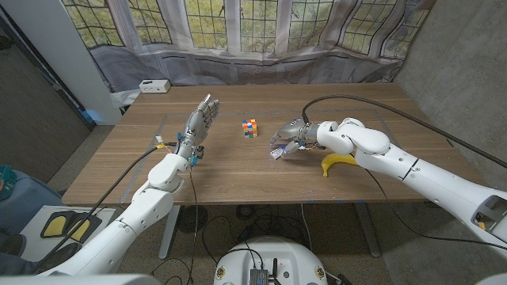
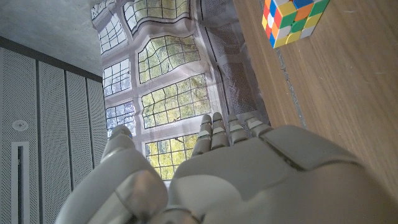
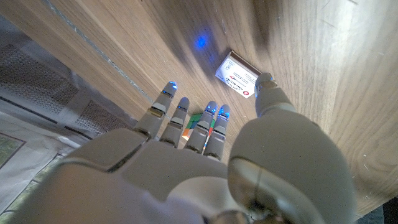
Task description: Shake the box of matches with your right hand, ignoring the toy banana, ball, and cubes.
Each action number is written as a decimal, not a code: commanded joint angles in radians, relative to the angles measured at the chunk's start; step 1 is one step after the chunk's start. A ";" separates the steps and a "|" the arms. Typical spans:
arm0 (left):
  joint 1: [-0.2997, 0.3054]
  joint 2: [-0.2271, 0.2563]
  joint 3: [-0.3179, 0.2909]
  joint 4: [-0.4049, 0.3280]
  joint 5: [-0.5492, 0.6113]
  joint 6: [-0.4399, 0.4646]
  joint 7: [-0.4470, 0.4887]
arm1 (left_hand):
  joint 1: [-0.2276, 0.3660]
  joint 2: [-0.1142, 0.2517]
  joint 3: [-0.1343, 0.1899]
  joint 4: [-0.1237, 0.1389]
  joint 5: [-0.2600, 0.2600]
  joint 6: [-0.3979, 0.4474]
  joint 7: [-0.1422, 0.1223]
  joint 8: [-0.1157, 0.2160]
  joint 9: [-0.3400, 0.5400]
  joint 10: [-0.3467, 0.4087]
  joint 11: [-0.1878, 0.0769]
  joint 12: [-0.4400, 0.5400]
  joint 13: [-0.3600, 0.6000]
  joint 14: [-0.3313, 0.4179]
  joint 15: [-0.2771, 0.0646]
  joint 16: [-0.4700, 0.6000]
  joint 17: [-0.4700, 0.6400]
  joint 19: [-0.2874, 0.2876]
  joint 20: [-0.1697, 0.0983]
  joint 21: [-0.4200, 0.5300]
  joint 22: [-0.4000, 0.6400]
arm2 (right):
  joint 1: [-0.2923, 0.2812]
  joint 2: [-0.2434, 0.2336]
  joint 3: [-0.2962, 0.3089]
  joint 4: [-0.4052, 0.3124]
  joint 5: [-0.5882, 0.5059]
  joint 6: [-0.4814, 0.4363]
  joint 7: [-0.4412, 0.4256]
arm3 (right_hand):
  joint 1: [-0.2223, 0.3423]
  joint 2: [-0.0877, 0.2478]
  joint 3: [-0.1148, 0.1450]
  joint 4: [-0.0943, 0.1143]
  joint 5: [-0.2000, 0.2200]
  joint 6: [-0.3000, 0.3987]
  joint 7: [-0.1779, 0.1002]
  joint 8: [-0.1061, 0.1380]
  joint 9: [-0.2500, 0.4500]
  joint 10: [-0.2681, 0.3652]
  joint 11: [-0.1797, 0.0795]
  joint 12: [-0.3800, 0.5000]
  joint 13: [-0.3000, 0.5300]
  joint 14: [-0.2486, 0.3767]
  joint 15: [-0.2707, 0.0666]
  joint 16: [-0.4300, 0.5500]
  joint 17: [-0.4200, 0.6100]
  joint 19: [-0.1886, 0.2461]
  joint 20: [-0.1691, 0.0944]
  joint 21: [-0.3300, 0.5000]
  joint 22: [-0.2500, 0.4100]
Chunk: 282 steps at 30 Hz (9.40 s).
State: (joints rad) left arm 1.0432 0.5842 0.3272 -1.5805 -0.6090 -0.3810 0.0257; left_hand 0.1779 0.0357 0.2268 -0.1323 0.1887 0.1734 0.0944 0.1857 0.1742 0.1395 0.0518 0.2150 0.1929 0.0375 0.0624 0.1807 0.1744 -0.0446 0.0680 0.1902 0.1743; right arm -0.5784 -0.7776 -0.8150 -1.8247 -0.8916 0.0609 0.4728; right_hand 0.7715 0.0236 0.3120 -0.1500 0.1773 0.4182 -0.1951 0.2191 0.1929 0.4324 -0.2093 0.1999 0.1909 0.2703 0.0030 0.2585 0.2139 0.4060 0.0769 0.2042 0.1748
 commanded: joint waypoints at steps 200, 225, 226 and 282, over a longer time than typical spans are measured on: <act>-0.047 -0.004 0.017 0.054 -0.045 0.020 -0.079 | 0.053 0.096 0.139 0.025 -0.004 0.015 -0.002 0.000 0.004 0.006 -0.004 -0.002 0.004 0.002 0.012 0.005 0.003 -0.044 0.065 0.010 0.008 | -0.344 0.053 0.415 -0.195 0.455 -0.159 -0.639 | 0.181 0.094 -0.039 0.011 -0.001 0.514 -0.025 0.092 0.009 0.515 -0.007 0.026 0.005 0.445 -0.157 0.148 0.011 0.239 -0.056 0.029 0.007; -0.100 -0.023 0.040 0.106 -0.048 0.033 -0.111 | 0.053 0.094 0.144 0.024 -0.005 0.016 -0.003 0.000 0.004 0.004 -0.005 -0.003 0.004 0.001 0.014 0.005 0.003 -0.044 0.065 0.010 0.008 | -0.486 0.354 0.811 0.026 1.552 -0.004 -0.780 | 0.172 0.108 -0.045 0.017 -0.001 0.522 -0.014 0.086 0.009 0.526 -0.005 0.022 0.005 0.466 -0.139 0.159 0.020 0.198 -0.056 0.012 0.008; -0.101 -0.025 0.041 0.109 -0.049 0.033 -0.113 | 0.053 0.094 0.144 0.024 -0.005 0.015 -0.003 0.000 0.004 0.004 -0.005 -0.003 0.004 0.001 0.014 0.005 0.003 -0.045 0.066 0.010 0.008 | -0.486 0.362 0.826 0.041 1.618 -0.013 -0.762 | 0.171 0.108 -0.045 0.017 -0.001 0.521 -0.014 0.085 0.009 0.526 -0.005 0.022 0.005 0.467 -0.139 0.158 0.019 0.197 -0.059 0.012 0.008; -0.078 -0.012 0.030 0.072 -0.042 0.037 -0.083 | 0.049 0.091 0.156 0.023 -0.005 0.018 -0.001 0.000 0.004 0.007 0.001 -0.002 0.004 0.002 0.008 0.005 0.003 -0.050 0.051 0.009 0.008 | -0.040 -0.033 0.176 -0.133 0.510 0.050 -0.253 | 0.177 0.126 -0.042 0.007 0.004 0.541 0.011 0.073 0.009 0.534 0.009 0.018 0.005 0.454 -0.135 0.145 0.029 0.251 -0.120 0.036 0.012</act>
State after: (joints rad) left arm 0.9556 0.5662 0.3660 -1.4968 -0.6521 -0.3345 -0.0652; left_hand 0.2212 0.1368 0.3758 -0.1105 0.1849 0.1857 0.0928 0.1857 0.1742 0.1430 0.0552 0.2149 0.1929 0.0410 0.0730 0.1807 0.1744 -0.0950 0.1110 0.1967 0.1791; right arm -0.7504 -0.7470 -0.4619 -1.8554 0.1233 0.2090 0.1026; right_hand 0.9216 0.1296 0.2656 -0.1418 0.1768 0.8490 -0.1537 0.2844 0.1979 0.9544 -0.1948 0.2121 0.1933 0.7270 -0.0714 0.4072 0.2396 0.6558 -0.0409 0.2365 0.1840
